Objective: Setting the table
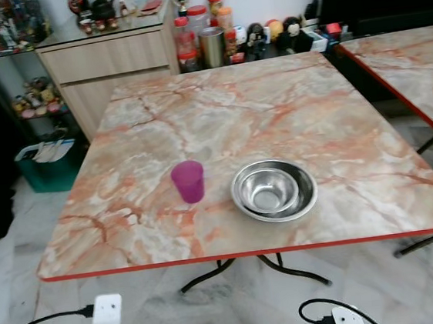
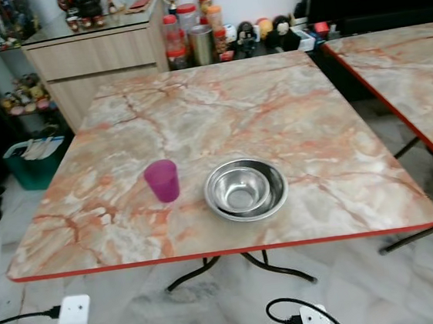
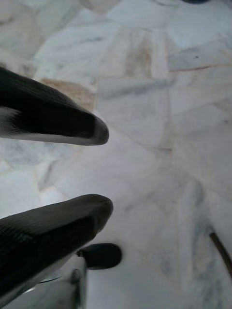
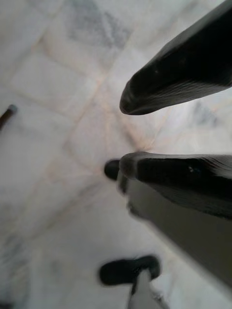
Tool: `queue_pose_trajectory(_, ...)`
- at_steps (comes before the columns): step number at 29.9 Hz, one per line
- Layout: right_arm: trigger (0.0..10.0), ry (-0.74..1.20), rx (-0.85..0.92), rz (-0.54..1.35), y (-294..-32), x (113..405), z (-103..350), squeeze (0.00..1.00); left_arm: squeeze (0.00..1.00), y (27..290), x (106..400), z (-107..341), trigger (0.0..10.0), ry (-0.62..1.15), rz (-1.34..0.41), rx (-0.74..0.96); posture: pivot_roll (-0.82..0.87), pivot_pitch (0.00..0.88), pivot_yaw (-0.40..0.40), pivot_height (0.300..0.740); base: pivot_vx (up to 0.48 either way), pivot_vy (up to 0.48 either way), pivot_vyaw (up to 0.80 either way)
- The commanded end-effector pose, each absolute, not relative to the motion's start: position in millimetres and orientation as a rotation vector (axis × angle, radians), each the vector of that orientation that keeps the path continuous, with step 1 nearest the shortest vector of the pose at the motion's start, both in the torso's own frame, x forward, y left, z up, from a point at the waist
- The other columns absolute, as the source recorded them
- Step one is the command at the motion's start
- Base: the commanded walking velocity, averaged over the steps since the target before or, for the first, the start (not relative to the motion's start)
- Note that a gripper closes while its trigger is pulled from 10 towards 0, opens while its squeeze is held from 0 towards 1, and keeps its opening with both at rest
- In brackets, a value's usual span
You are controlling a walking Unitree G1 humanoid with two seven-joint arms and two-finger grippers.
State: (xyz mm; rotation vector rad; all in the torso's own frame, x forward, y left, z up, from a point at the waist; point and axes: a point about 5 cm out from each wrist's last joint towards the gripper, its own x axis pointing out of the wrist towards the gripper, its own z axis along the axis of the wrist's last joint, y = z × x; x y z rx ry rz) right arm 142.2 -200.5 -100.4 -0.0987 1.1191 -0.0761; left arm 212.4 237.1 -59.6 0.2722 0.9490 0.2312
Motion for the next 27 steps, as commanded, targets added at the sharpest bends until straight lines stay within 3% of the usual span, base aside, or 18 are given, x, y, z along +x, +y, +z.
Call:
queue_pose_trajectory(1, 10.0, 1.084, -0.104, -0.072, -199.3, 152.1, -96.8, 0.0, 0.0, 241.0, 200.3, -65.7, 10.0, 0.994, 0.231, 0.293, -0.02, 0.007, 0.079, 0.74, 0.0, -0.352, 0.8)
queue_pose_trajectory(27, 10.0, 1.09, -0.073, -0.09, -199.6, 151.5, -97.1, 0.0, 0.0, 240.3, 190.9, -71.1, 10.0, 1.024, 0.208, 0.306, -0.02, 0.041, 0.077, 0.74, 0.231, -0.384, 0.02)
